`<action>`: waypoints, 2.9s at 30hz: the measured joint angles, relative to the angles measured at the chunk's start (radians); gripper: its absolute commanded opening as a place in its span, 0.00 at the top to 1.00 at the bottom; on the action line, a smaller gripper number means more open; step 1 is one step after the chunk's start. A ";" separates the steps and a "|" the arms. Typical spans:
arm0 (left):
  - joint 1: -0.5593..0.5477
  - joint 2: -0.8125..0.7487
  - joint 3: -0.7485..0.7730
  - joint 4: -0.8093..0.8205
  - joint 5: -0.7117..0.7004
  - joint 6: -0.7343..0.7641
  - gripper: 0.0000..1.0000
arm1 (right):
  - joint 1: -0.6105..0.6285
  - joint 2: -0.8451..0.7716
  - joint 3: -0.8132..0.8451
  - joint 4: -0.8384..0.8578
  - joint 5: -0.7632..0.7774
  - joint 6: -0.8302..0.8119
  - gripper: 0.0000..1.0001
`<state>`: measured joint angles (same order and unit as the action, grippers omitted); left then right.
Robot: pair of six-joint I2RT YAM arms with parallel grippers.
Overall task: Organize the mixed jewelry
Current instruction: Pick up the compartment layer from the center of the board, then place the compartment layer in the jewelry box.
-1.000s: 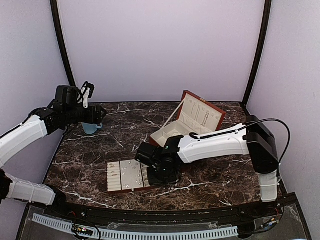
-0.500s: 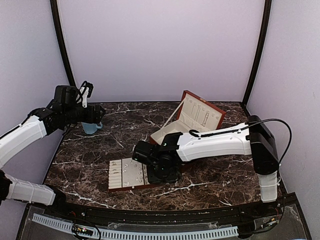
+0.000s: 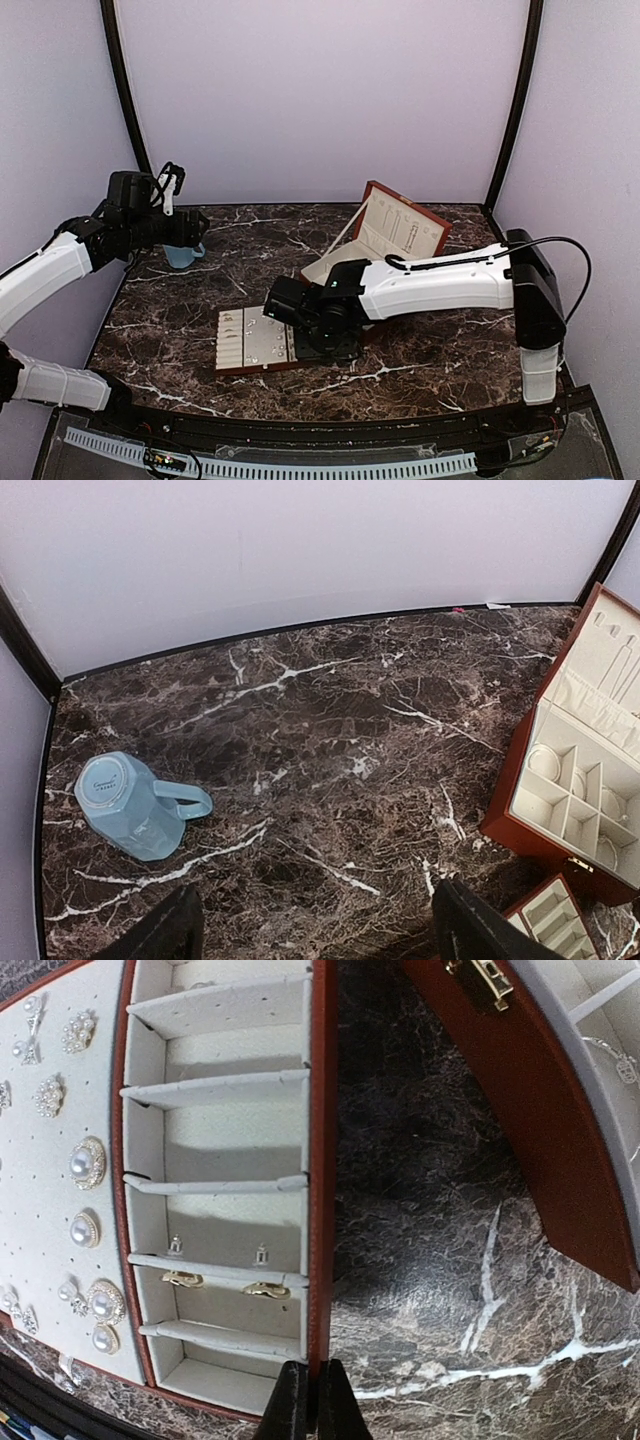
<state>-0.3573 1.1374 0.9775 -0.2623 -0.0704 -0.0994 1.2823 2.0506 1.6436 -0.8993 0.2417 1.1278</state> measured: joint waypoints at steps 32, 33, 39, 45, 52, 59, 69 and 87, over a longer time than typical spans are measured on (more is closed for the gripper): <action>0.000 -0.004 -0.006 0.002 -0.018 0.002 0.18 | -0.071 -0.210 -0.111 -0.053 0.078 0.143 1.00; 0.000 -0.004 -0.006 0.002 -0.018 0.002 0.18 | -0.072 -0.213 -0.117 -0.055 0.079 0.150 1.00; 0.000 0.003 -0.008 0.003 -0.019 0.002 0.18 | -0.092 -0.247 -0.173 -0.059 0.093 0.198 1.00; 0.000 0.009 -0.012 0.003 -0.021 0.003 0.18 | -0.121 -0.304 -0.238 -0.056 0.096 0.243 1.00; 0.000 0.011 -0.012 0.003 -0.022 0.003 0.18 | -0.151 -0.353 -0.318 -0.042 0.097 0.303 1.00; 0.000 0.014 -0.012 0.003 -0.025 0.005 0.18 | -0.173 -0.407 -0.410 -0.019 0.096 0.376 1.00; 0.000 0.014 -0.012 0.003 -0.028 0.010 0.18 | -0.210 -0.447 -0.443 -0.029 0.116 0.481 1.00; 0.000 0.014 -0.013 0.005 -0.055 0.021 0.18 | -0.243 -0.398 -0.367 -0.097 0.111 0.573 1.00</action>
<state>-0.3573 1.1519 0.9649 -0.2569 -0.1253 -0.0788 1.0389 1.6524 1.2770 -0.9958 0.3523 1.7012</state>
